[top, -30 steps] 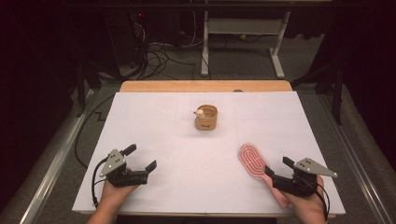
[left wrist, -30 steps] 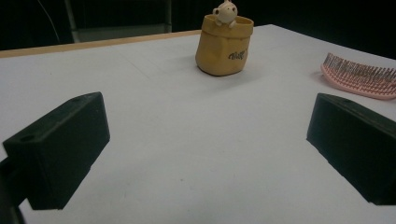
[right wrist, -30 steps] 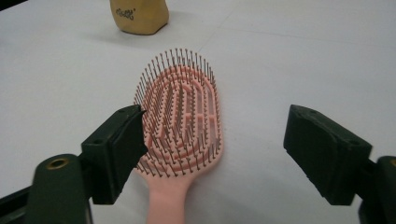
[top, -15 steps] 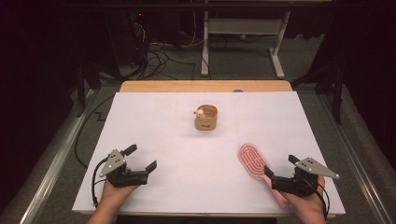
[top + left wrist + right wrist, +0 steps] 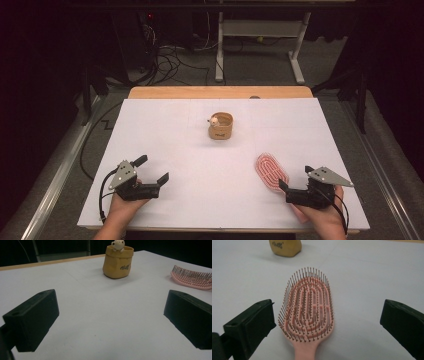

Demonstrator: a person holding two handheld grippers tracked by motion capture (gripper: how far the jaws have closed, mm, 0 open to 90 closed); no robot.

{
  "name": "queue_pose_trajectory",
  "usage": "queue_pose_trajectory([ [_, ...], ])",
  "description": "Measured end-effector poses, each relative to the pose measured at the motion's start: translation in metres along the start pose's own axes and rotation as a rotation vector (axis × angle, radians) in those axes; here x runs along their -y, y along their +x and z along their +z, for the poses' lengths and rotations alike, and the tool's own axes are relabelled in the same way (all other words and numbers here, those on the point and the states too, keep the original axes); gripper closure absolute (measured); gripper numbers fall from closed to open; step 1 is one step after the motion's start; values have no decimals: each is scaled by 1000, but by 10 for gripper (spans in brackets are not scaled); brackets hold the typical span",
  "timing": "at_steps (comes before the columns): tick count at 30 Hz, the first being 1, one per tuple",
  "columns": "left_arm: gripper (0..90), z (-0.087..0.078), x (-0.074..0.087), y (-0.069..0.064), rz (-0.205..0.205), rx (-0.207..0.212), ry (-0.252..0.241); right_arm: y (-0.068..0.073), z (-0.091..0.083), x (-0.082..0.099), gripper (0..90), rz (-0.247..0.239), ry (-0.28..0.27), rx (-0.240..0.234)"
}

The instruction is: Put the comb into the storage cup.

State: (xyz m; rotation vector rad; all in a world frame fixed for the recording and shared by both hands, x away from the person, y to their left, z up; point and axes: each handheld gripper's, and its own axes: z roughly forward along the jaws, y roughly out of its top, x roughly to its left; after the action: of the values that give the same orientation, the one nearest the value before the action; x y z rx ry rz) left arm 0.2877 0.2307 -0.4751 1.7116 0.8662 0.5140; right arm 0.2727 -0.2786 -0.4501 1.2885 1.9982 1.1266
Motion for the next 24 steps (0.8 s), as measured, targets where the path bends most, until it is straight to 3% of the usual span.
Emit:
queue_pose_trajectory([
  [3,5,-1,0,0,-1,10,4,6,9,-1,1,-44,88,-2],
  [4,5,-1,0,0,-1,10,4,6,9,-1,1,-44,88,-2],
  [6,5,-2,0,0,-2,18,2,9,13,-1,1,-62,141,1],
  [12,5,-2,0,-1,-4,24,0,9,16,-4,1,-64,212,-24],
  [16,5,-1,0,-1,1,30,-5,10,19,-7,1,-102,291,-35],
  [20,5,-1,0,-1,4,31,-4,10,20,-9,1,-107,329,-44],
  [24,5,-1,0,-2,8,32,0,13,24,-9,1,-146,387,-48],
])
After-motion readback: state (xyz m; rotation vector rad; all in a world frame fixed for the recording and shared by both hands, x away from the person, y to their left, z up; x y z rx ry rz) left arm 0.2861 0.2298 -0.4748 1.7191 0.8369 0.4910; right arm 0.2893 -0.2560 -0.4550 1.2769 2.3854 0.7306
